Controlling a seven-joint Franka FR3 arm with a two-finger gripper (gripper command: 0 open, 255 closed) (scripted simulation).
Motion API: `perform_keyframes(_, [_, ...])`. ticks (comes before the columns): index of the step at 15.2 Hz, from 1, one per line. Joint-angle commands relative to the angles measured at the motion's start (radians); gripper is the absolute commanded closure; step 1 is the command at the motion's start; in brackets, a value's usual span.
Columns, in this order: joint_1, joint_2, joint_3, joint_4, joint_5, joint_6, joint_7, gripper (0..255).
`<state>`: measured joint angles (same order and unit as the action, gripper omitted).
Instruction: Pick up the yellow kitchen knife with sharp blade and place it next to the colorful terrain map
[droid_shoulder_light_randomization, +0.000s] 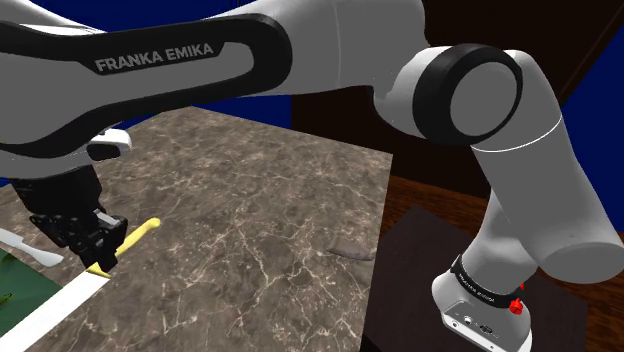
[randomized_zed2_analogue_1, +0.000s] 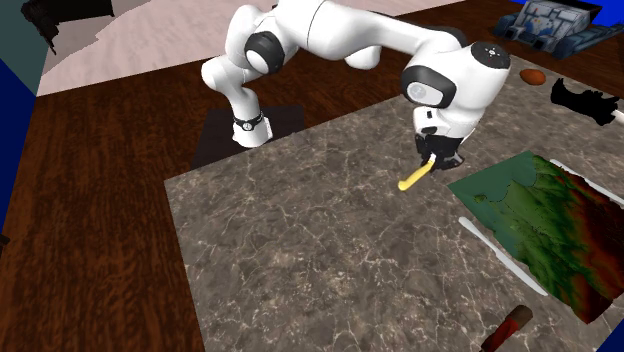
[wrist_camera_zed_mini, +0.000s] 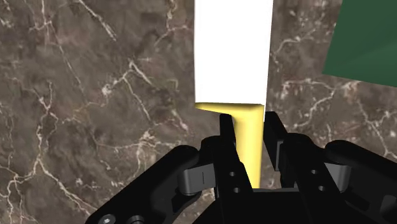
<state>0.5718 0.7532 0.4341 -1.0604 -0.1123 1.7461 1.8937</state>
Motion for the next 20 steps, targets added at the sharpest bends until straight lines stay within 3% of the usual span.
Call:
perform_keyframes(1, [-0.003, 0.002, -0.001, -0.026, -0.001, 0.028, -0.001, 255])
perform_keyframes(11, [-0.013, 0.024, -0.008, -0.123, -0.008, 0.144, -0.007, 255])
perform_keyframes(19, [-0.013, 0.024, -0.008, -0.123, -0.008, 0.144, -0.007, 255])
perform_keyframes(20, [-0.013, 0.024, -0.008, -0.124, -0.008, 0.144, -0.007, 0])
